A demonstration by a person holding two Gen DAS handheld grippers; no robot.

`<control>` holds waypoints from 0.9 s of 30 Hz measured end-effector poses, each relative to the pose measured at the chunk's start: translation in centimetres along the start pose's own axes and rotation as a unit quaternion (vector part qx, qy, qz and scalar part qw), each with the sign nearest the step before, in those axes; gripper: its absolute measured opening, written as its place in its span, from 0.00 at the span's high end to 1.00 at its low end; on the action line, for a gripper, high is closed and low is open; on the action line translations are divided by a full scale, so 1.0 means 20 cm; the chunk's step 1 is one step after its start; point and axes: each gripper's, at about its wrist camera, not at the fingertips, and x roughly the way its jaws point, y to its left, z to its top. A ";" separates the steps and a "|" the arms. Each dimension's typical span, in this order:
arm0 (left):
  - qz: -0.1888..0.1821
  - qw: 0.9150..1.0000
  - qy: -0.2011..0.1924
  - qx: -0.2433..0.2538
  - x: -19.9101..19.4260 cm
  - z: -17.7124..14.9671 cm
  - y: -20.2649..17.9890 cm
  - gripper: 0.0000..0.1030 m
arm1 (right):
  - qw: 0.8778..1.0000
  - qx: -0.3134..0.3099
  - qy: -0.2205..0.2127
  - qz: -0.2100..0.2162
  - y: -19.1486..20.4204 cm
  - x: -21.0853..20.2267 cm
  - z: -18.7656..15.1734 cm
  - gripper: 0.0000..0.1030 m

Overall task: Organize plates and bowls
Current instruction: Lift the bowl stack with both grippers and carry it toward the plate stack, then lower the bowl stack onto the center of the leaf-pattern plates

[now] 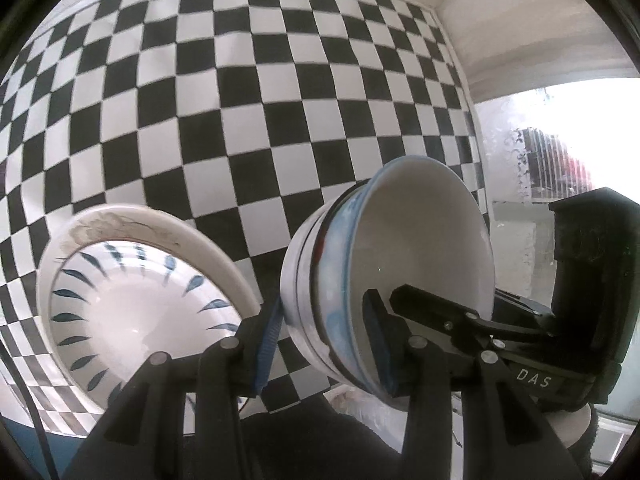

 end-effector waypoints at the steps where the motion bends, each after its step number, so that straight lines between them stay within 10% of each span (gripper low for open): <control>1: 0.000 1.000 -0.004 -0.001 -0.02 -0.01 0.01 0.63 | 1.000 -0.005 0.000 0.000 0.02 0.00 0.00 0.55; 27: 0.013 0.994 -0.034 -0.105 -0.23 -0.33 0.66 0.63 | 0.994 -0.093 0.058 0.021 0.62 0.42 -0.17 0.55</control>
